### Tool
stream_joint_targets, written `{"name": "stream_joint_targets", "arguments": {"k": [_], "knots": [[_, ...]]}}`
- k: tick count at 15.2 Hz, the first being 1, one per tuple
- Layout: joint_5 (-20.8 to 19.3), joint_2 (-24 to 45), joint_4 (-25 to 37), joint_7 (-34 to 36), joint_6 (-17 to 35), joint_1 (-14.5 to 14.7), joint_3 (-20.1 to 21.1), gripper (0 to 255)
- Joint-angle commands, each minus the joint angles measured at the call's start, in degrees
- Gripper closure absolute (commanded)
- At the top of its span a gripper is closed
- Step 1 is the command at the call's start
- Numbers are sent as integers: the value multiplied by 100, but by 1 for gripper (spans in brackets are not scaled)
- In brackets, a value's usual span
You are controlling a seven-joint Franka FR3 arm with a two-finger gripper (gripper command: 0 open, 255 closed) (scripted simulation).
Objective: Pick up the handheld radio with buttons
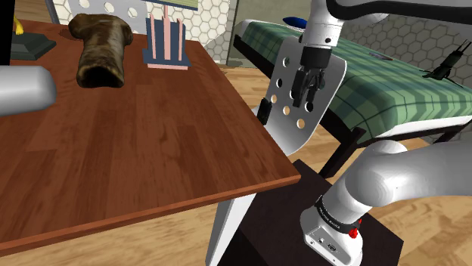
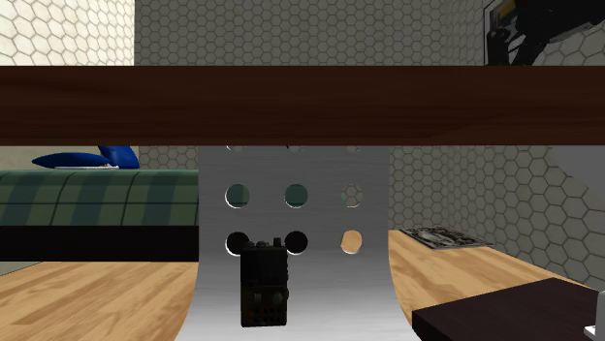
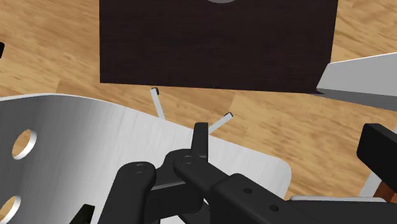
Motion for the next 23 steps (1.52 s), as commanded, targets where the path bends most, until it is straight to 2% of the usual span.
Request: {"name": "stream_joint_targets", "arguments": {"k": [1, 12, 23], "knots": [[0, 0, 0, 0, 0, 0, 0, 0], [-356, 2025, 526, -243, 1554, -417, -540, 0], [-287, 4242, 1851, -518, 2505, -759, -1026, 0]]}}
